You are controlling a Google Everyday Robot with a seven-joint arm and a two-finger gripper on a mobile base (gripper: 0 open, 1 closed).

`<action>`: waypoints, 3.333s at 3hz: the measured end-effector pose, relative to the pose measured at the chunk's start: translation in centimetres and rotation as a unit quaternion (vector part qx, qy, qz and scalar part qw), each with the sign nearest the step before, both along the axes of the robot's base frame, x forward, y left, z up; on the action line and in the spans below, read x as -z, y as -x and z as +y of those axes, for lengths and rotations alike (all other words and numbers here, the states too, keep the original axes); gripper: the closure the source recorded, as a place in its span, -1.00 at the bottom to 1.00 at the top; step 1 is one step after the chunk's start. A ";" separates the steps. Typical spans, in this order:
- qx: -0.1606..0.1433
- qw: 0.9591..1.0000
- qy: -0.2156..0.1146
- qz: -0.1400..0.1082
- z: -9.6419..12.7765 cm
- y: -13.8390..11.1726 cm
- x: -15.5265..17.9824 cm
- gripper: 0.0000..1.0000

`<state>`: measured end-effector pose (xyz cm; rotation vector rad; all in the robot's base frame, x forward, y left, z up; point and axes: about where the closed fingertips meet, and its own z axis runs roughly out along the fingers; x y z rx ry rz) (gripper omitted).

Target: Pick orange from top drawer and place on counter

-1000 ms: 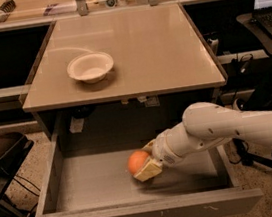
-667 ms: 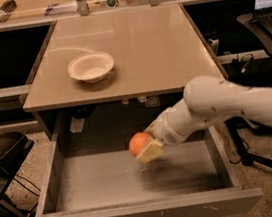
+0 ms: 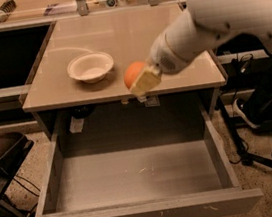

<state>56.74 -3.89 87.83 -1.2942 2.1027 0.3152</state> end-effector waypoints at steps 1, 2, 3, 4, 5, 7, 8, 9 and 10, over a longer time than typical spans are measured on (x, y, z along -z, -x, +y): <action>0.021 1.000 -0.010 -0.011 0.1 -0.8 -2.8 1.00; 0.018 1.000 -0.016 -0.006 0.0 -0.9 -2.1 1.00; 0.059 0.998 -0.022 -0.031 -5.2 -3.9 -3.4 1.00; 0.128 0.988 -0.036 -0.076 -12.3 -8.6 -6.9 1.00; 0.127 0.988 -0.036 -0.076 -12.3 -8.6 -6.9 1.00; 0.155 0.987 -0.029 -0.021 -13.6 -11.3 1.1 1.00; 0.169 0.985 -0.029 0.006 -14.2 -13.1 5.8 1.00; 0.169 0.985 -0.029 0.006 -14.2 -13.1 5.8 0.63; 0.169 0.985 -0.029 0.006 -14.2 -13.1 5.8 0.16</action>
Offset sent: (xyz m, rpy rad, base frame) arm 0.0119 -0.0024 0.0122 0.0485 0.0018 -0.0327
